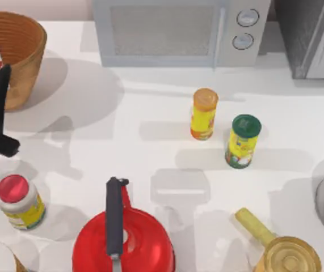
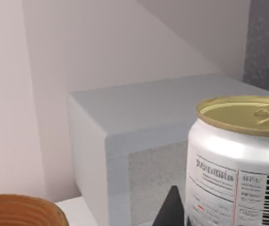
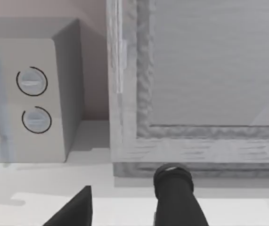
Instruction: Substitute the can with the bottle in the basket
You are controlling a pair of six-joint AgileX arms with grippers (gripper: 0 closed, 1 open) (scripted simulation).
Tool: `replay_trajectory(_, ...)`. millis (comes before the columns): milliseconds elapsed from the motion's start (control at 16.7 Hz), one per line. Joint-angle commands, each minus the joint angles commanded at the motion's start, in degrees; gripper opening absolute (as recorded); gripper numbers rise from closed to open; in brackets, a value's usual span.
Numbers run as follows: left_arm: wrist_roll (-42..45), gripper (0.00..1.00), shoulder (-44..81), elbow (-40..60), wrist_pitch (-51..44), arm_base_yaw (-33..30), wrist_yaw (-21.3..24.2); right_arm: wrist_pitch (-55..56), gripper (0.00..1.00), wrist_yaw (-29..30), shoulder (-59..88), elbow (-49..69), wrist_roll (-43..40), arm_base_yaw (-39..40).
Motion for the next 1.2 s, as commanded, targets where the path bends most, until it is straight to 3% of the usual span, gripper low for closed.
replay_trajectory(780, 0.5, 0.00, 74.6, 34.9, 40.8, -9.3, 39.3, 0.0, 1.00, 0.0, 0.0, 0.0, 0.0, 0.0)
replay_trajectory(1020, 0.6, 0.00, 92.5, 40.9, 50.8, -12.2, 47.3, 0.0, 1.00, 0.0, 0.0, 0.0, 0.0, 0.0)
replay_trajectory(1200, 0.8, 0.00, 101.7, 42.4, 56.3, -14.4, 50.3, 0.0, 1.00, 0.0, 0.0, 0.0, 0.0, 0.0)
